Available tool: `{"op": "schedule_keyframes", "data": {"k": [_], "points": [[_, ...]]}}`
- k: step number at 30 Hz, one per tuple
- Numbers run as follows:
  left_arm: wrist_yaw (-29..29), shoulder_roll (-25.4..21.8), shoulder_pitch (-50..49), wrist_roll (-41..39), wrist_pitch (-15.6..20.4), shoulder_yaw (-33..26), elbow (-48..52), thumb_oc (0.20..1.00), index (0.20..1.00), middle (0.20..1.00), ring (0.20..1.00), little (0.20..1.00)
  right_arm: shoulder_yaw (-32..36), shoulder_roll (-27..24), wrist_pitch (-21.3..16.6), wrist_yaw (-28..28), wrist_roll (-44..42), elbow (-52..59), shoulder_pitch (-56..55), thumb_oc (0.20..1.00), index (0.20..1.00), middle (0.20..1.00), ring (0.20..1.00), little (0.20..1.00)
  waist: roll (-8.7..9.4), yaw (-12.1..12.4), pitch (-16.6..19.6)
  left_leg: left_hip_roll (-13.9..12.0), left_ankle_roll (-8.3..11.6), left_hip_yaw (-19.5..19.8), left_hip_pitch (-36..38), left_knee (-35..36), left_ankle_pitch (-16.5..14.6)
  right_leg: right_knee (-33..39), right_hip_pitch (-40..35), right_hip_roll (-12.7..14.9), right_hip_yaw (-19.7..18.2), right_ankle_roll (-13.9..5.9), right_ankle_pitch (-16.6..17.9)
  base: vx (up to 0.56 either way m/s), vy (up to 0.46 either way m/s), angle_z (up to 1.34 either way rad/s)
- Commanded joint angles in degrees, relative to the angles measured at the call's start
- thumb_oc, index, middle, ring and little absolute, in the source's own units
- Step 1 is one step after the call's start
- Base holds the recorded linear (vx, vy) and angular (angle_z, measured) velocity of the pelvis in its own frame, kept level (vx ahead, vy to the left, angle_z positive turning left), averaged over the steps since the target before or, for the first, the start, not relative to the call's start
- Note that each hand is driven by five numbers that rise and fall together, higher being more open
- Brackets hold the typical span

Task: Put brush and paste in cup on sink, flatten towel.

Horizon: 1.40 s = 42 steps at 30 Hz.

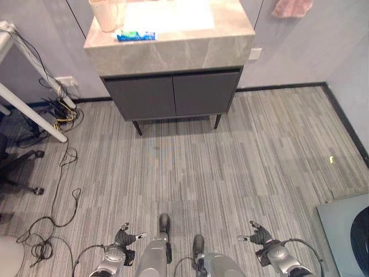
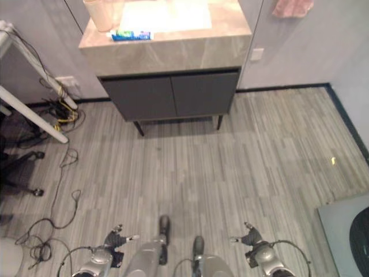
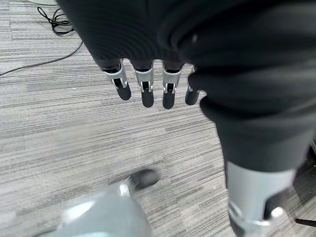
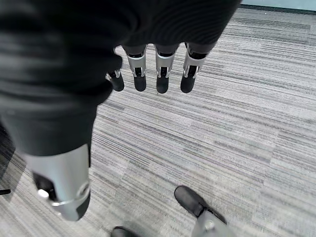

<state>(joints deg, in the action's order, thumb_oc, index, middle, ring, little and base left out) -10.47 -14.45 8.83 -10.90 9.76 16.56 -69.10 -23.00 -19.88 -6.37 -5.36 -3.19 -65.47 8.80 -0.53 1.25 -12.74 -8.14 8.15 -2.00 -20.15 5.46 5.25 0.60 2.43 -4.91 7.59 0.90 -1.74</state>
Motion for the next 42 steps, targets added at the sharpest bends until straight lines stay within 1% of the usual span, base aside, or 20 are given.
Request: {"op": "schedule_keyframes", "data": {"k": [1, 2, 4, 7, 8, 9, 12, 13, 15, 16, 17, 18, 19, 23, 25, 28, 32, 33, 38, 42], "points": [[-1.53, -1.30, -0.40, 0.02, 1.38, -0.93, 0.72, 1.000, 1.000, 1.000, 1.000, 1.000, -0.76, -1.23, -1.34, -0.73, 1.98, 2.84, -1.62, 1.000, 1.000, 1.000, 1.000, 1.000, 0.75, 0.14, 2.58, 1.26, -2.98, 0.92, 0.08, -4.11, 8.39, -5.92, -3.08, 6.39, -3.80, -5.49, -4.83, 0.29, 0.243, -0.55], [-1.79, -1.48, -0.61, 0.55, 1.40, -0.64, 0.81, 1.000, 1.000, 1.000, 1.000, 1.000, -0.94, -0.70, -1.30, -0.80, 2.04, 2.76, -1.75, 1.000, 1.000, 1.000, 1.000, 1.000, 0.85, 0.48, 3.18, 1.47, -2.93, 1.65, -0.09, -5.82, 8.64, -6.06, -3.69, 6.87, -4.21, -5.80, -5.48, 0.29, 0.268, -0.65], [-2.22, -2.46, -0.04, 3.36, 1.21, 0.43, 0.25, 1.000, 1.000, 1.000, 1.000, 1.000, -1.18, 0.05, -1.21, -0.35, 2.46, 3.19, -1.70, 1.000, 1.000, 1.000, 1.000, 1.000, 1.72, 0.57, 4.29, 3.12, -4.17, 1.87, -1.58, -9.64, 6.60, -7.64, -4.02, 8.84, -5.11, -6.89, -6.55, 0.29, 0.296, -0.76], [-2.53, -3.98, 0.71, 6.78, 0.81, 1.65, -0.21, 1.000, 1.000, 1.000, 1.000, 1.000, -1.99, 1.45, -0.98, 0.31, 3.61, 3.47, -1.07, 1.000, 1.000, 1.000, 1.000, 1.000, 2.54, 0.63, 4.93, 5.59, -6.21, 0.18, -2.03, -14.53, 2.46, -11.27, -2.73, 12.12, -6.48, -8.86, -4.78, 0.30, 0.421, -0.30], [-2.68, -5.58, 0.61, 8.80, 0.74, 1.95, 1.12, 1.000, 1.000, 1.000, 1.000, 1.000, -2.70, 1.74, -0.83, 0.71, 5.77, 5.78, -0.83, 1.000, 1.000, 1.000, 1.000, 1.000, 2.71, 0.73, 5.60, 7.32, -7.81, -1.07, -0.79, -15.33, -0.28, -15.57, -0.24, 14.97, -6.38, -9.67, 1.60, 0.28, 0.419, -0.45], [-2.68, -5.60, 0.58, 8.81, 0.72, 1.94, 1.14, 1.000, 1.000, 1.000, 1.000, 1.000, -2.70, 1.74, -0.80, 0.72, 5.77, 5.81, -0.86, 1.000, 1.000, 1.000, 1.000, 1.000, 2.74, 0.77, 5.61, 7.33, -7.83, -1.12, -0.77, -15.32, -0.29, -15.59, -0.22, 15.00, -6.43, -9.69, 1.59, 0.27, 0.425, -0.46], [-2.42, -7.45, -0.51, 10.43, 0.72, 1.56, 4.30, 1.000, 1.000, 1.000, 1.000, 1.000, -2.76, 1.23, -0.78, 1.07, 6.73, 9.02, -1.06, 1.000, 1.000, 1.000, 1.000, 1.000, 2.64, 0.88, 5.98, 9.11, -9.22, -1.74, 2.05, -14.02, -2.04, -19.14, 1.20, 17.41, -4.72, -9.83, 7.66, 0.20, 0.315, -0.15], [-2.42, -8.16, -0.89, 11.41, 0.78, 1.44, 4.96, 1.000, 1.000, 1.000, 1.000, 1.000, -3.00, 0.78, -1.03, 1.16, 7.82, 10.79, -1.03, 1.000, 1.000, 1.000, 1.000, 1.000, 2.39, 0.85, 5.85, 9.97, -10.10, -1.66, 3.86, -13.07, -2.78, -22.89, 2.53, 18.03, -3.78, -9.57, 10.30, 0.17, 0.288, 0.19], [-2.48, -8.38, -0.84, 11.70, 0.69, 1.39, 5.30, 1.000, 1.000, 1.000, 1.000, 1.000, -3.29, 0.62, -1.14, 1.19, 8.26, 11.18, -0.86, 1.000, 1.000, 1.000, 1.000, 1.000, 2.32, 0.90, 5.55, 10.43, -10.57, -1.77, 4.77, -12.47, -2.88, -24.61, 2.90, 18.32, -3.29, -9.59, 11.48, 0.12, 0.229, 0.17], [-2.28, -8.28, -0.88, 11.94, 0.57, 1.34, 5.36, 1.000, 1.000, 1.000, 1.000, 1.000, -3.69, 0.51, -1.05, 1.37, 8.68, 11.05, -0.72, 1.000, 1.000, 1.000, 1.000, 1.000, 2.18, 0.84, 5.47, 10.84, -10.83, -1.43, 5.47, -12.07, -3.27, -25.57, 2.77, 17.72, -3.43, -9.62, 11.87, 0.17, 0.226, 0.03], [-1.64, -8.36, -0.39, 12.33, 0.40, 1.75, 5.02, 1.000, 1.000, 1.000, 1.000, 1.000, -4.16, -0.12, -1.20, 1.91, 8.91, 12.66, -1.03, 1.000, 1.000, 1.000, 1.000, 1.000, 2.17, -0.30, 5.30, 11.88, -11.13, -0.47, 6.31, -11.51, -3.34, -27.70, 4.18, 13.34, -6.69, -8.69, 10.27, 0.15, 0.173, 0.03], [-1.75, -8.23, -0.47, 12.48, 0.50, 1.64, 4.94, 1.000, 1.000, 1.000, 1.000, 1.000, -3.93, -0.09, -1.22, 1.86, 9.28, 12.18, -1.27, 1.000, 1.000, 1.000, 1.000, 1.000, 2.08, -0.23, 5.41, 12.02, -11.29, -0.23, 6.71, -11.11, -3.19, -27.37, 4.92, 13.00, -6.51, -8.89, 9.87, 0.26, 0.266, 0.27], [-1.87, -7.50, -0.53, 12.71, 0.65, 1.74, 3.83, 1.000, 1.000, 1.000, 1.000, 1.000, -3.90, -0.37, -1.53, 1.47, 9.63, 12.32, -1.74, 1.000, 1.000, 1.000, 1.000, 1.000, 1.53, -0.55, 5.55, 11.67, -11.16, -0.51, 9.31, -8.29, -3.11, -24.28, 8.05, 10.77, -3.53, -8.04, 4.80, 0.18, 0.201, 0.23], [-1.93, -6.89, -0.16, 13.01, 0.58, 2.18, 3.07, 1.000, 1.000, 1.000, 1.000, 1.000, -3.61, -0.61, -1.81, 1.02, 9.17, 12.68, -1.99, 1.000, 1.000, 1.000, 1.000, 1.000, 1.54, -1.31, 4.32, 11.86, -10.85, 0.48, 11.26, -7.83, -3.71, -20.19, 11.80, 9.24, -1.97, -8.18, 3.05, 0.13, 0.085, -0.16], [-2.11, -6.32, 0.50, 13.16, 0.64, 2.47, 2.24, 1.000, 1.000, 1.000, 1.000, 1.000, -3.50, -0.41, -1.86, 0.65, 8.68, 12.38, -1.80, 1.000, 1.000, 1.000, 1.000, 1.000, 1.75, -2.14, 3.60, 12.12, -10.74, 1.10, 13.06, -7.13, -4.23, -15.38, 14.37, 8.72, -2.23, -8.67, 4.77, 0.18, 0.023, 0.09], [-2.23, -5.30, 1.43, 13.33, 0.74, 3.22, 2.24, 1.000, 1.000, 1.000, 1.000, 1.000, -3.31, -0.12, -1.67, 0.03, 7.90, 12.20, -1.47, 1.000, 1.000, 1.000, 1.000, 1.000, 2.56, -3.90, 2.62, 13.22, -10.31, 2.55, 16.11, -7.63, -6.60, -5.44, 17.26, 10.19, -4.07, -10.14, 11.24, 0.25, -0.022, 0.26], [-2.19, -5.01, 1.61, 13.59, 0.88, 3.55, 2.24, 1.000, 1.000, 1.000, 1.000, 1.000, -3.41, -0.20, -1.53, 0.08, 8.06, 12.52, -1.20, 1.000, 1.000, 1.000, 1.000, 1.000, 2.62, -4.39, 2.17, 13.50, -10.09, 3.17, 17.40, -8.59, -8.16, -2.63, 17.38, 11.01, -3.82, -10.68, 13.05, 0.21, -0.031, 0.42], [-2.23, -4.76, 1.51, 13.75, 0.95, 3.68, 2.09, 1.000, 1.000, 1.000, 1.000, 1.000, -3.62, -0.21, -1.38, 0.08, 8.60, 12.30, -0.71, 1.000, 1.000, 1.000, 1.000, 1.000, 3.02, -4.36, 2.22, 14.12, -10.08, 3.78, 18.21, -9.43, -9.48, -1.44, 17.52, 12.24, -3.90, -11.27, 14.82, 0.24, -0.065, 0.12], [-2.19, -3.91, 0.47, 13.32, 0.78, 3.15, 1.11, 1.000, 1.000, 1.000, 1.000, 1.000, -4.04, -0.58, -1.28, 0.32, 9.03, 11.54, -0.42, 1.000, 1.000, 1.000, 1.000, 1.000, 3.52, -4.25, 4.67, 13.73, -9.33, 5.55, 21.70, -9.44, -12.44, -1.83, 14.75, 11.61, -4.34, -10.35, 14.08, 0.32, -0.111, 0.25], [-1.76, -3.39, 0.19, 13.17, 0.60, 3.78, 1.23, 1.000, 1.000, 1.000, 1.000, 1.000, -4.31, -1.87, -1.31, 0.50, 9.31, 12.17, -0.25, 1.000, 1.000, 1.000, 1.000, 1.000, 3.06, -4.51, 6.55, 11.69, -7.73, 7.81, 23.82, -9.68, -11.60, -2.36, 12.57, 9.42, -3.56, -9.16, 12.10, 0.28, -0.156, 0.25]]}}
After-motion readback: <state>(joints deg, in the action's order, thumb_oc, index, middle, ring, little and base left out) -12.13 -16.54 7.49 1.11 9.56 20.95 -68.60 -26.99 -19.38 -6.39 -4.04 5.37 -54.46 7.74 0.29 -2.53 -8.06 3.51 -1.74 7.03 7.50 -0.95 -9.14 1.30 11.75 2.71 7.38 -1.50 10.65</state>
